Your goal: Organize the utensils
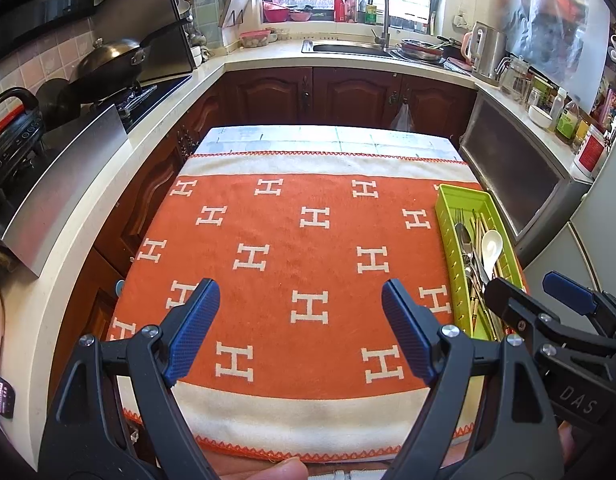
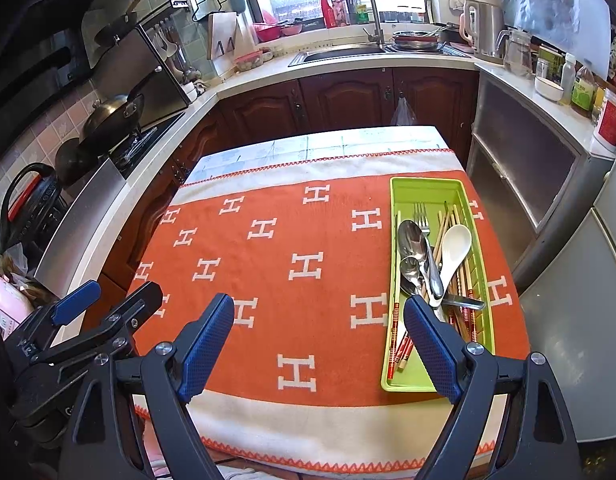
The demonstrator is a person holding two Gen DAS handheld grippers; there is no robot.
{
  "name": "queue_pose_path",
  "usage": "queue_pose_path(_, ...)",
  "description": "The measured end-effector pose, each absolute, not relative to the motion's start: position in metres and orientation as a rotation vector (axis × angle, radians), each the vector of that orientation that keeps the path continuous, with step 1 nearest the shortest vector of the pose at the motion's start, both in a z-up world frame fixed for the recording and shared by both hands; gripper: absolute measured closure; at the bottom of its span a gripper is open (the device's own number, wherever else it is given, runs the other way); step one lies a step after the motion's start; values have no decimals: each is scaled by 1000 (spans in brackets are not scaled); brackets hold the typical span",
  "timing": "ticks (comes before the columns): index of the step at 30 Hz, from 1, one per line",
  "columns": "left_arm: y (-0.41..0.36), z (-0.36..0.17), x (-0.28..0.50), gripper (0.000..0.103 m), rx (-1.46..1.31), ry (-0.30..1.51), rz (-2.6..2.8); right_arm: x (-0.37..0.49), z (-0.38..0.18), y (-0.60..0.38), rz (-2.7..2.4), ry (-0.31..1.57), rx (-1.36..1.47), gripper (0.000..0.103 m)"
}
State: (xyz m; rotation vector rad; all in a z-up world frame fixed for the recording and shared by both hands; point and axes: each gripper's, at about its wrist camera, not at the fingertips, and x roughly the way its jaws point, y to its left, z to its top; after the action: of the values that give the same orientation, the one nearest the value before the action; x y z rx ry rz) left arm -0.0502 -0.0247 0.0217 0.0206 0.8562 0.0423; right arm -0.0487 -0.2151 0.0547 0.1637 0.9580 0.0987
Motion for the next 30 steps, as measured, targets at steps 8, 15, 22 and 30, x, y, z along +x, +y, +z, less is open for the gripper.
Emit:
queue_pose_path(8, -23, 18, -47, 22, 15, 866, 46, -48, 55, -214, 99, 957, 161, 15)
queue_pose_path(15, -22, 16, -43, 22, 12, 876, 50, -45, 52, -212, 102, 963, 158, 15)
queue_pose_path(22, -20, 14, -41, 22, 12, 882, 50, -44, 51, -212, 102, 966, 158, 15)
queue_pose_path(30, -20, 12, -38, 22, 14, 892, 48, -43, 51, -212, 103, 967, 156, 15)
